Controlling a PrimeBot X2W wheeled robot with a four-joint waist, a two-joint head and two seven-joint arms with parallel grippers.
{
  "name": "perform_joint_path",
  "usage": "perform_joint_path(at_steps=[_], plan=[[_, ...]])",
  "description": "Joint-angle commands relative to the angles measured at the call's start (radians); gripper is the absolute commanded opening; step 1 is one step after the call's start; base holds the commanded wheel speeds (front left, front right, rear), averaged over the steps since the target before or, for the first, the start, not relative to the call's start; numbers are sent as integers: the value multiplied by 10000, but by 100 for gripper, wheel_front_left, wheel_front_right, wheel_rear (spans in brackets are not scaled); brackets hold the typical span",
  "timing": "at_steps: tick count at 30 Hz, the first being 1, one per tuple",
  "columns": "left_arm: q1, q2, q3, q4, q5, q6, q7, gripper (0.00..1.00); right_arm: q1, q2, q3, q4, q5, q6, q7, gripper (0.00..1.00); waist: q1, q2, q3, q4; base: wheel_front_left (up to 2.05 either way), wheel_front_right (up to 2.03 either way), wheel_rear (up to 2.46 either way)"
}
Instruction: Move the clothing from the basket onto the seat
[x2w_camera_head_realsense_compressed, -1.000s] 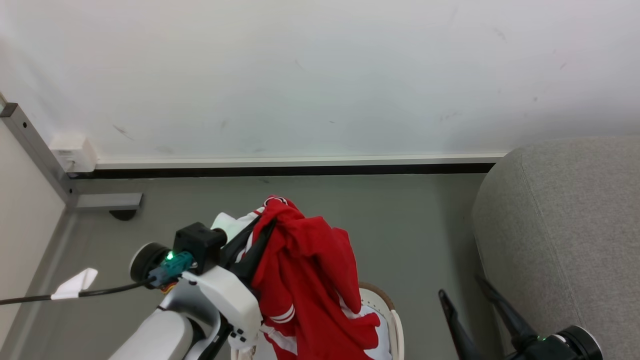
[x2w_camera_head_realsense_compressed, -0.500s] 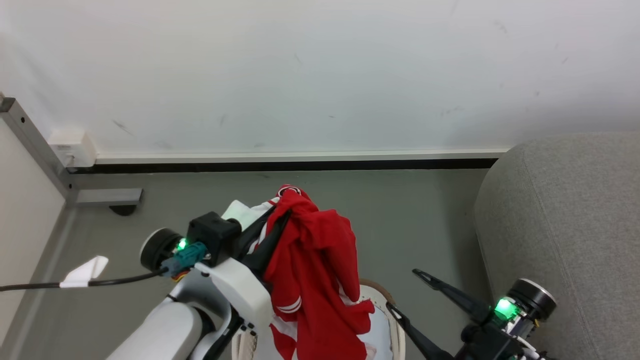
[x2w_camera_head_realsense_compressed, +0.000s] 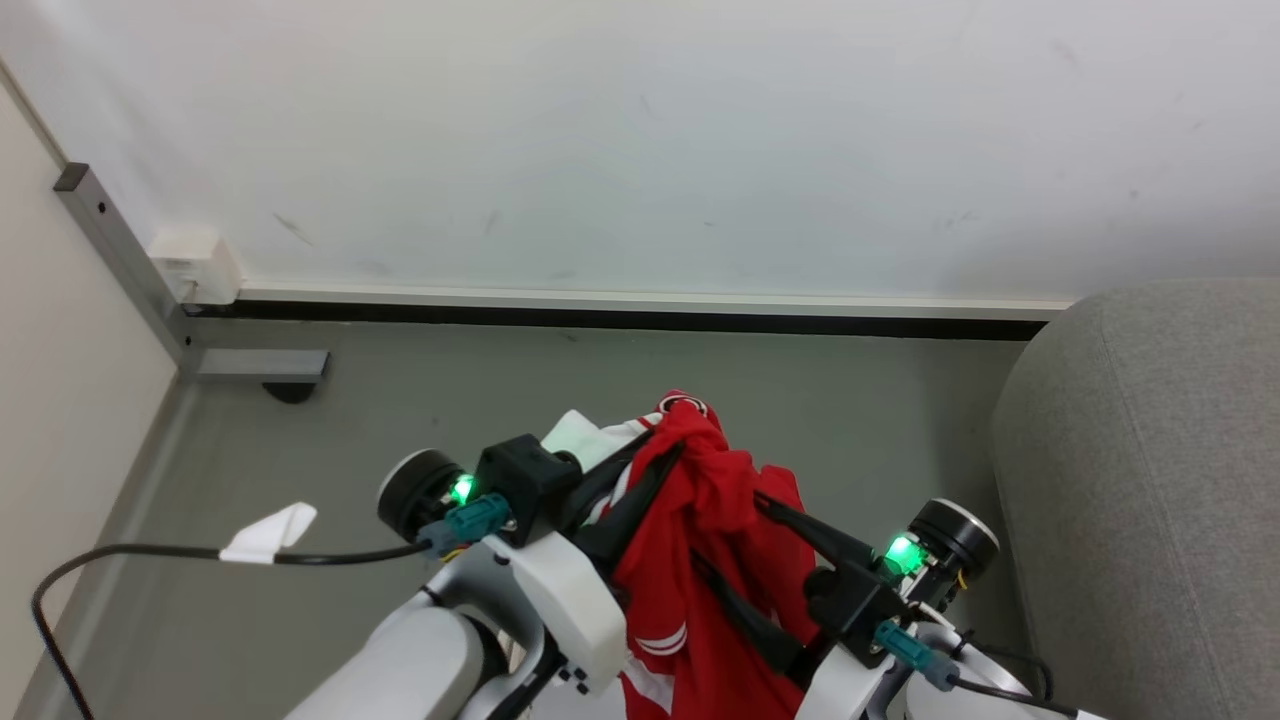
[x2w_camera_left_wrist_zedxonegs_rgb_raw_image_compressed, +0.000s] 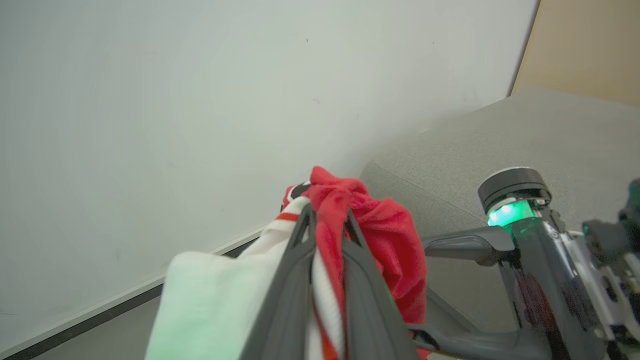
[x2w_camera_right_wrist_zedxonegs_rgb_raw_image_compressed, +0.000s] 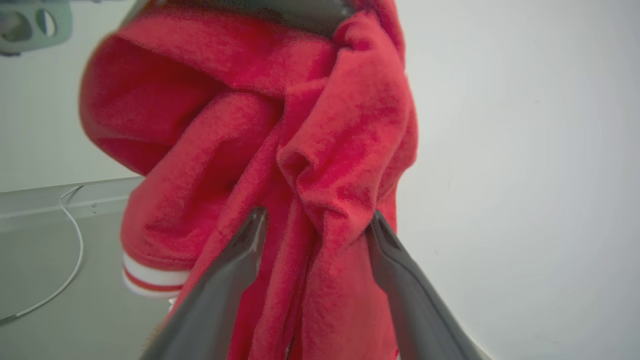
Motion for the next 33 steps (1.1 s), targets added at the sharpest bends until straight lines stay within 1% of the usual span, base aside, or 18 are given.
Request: perform_joint_path(at_steps=[1, 5, 6, 7, 11, 17, 23, 24, 25, 26, 27, 28, 33], plan=[[-176, -105, -41, 1, 79, -70, 3, 0, -64, 129, 3, 292, -139, -21, 6, 100, -1, 0, 28, 122, 0, 0, 0], [-294, -454, -304, -29, -4, -235, -45, 0, -358, 537, 51, 1251, -386, -21, 6, 100, -1, 0, 14, 333, 0, 0, 0], [-324, -530, -363, -11, -40, -263, -42, 0, -373, 643, 102, 1454, -295, -21, 8, 83, -1, 0, -11, 374, 0, 0, 0], [-357, -587, -421, 31, -52, -297, -28, 0, -373, 723, 231, 1642, -154, -21, 8, 0, -1, 0, -43, 416, 0, 0, 0], [-425, -730, -493, 209, -88, -318, -49, 0, -607, 850, 255, 1822, 314, -23, 6, 0, -1, 0, -135, 498, 0, 0, 0], [-339, -585, -367, 553, -140, -179, -225, 0, -569, 880, 293, 1532, 536, -23, 2, 0, -1, 0, -210, 473, 0, 0, 0], [-215, -518, -250, 804, -203, -71, -431, 0, -422, 879, -208, 1228, 531, -23, 2, 0, -1, 0, -230, 326, 0, 0, 0], [-192, -508, -213, 842, -208, -31, -470, 7, -363, 878, -309, 1178, 521, -23, 2, 0, -1, 0, -229, 285, 0, 0, 0], [-176, -499, -203, 881, -206, 2, -526, 27, -308, 878, -412, 1128, 554, -23, 2, 0, -1, 0, -225, 244, 0, 0, 0], [-154, -488, -190, 908, -202, 13, -558, 36, -296, 877, -487, 1082, 548, -23, 2, 0, -1, 0, -218, 192, 0, 0, 0], [-130, -495, -172, 938, -214, 40, -610, 64, -312, 835, -567, 981, 488, -23, 2, 0, -1, 0, -213, 143, 0, 0, 0], [-95, -492, -177, 1005, -253, 45, -593, 100, -310, 794, -681, 869, 469, -23, 2, 0, -1, 0, -205, 93, 0, 0, 0], [77, -415, -186, 1194, -333, 59, -726, 100, -249, 466, -1148, 320, 460, -23, 2, 0, -1, 0, -132, -226, 0, 0, 0]])
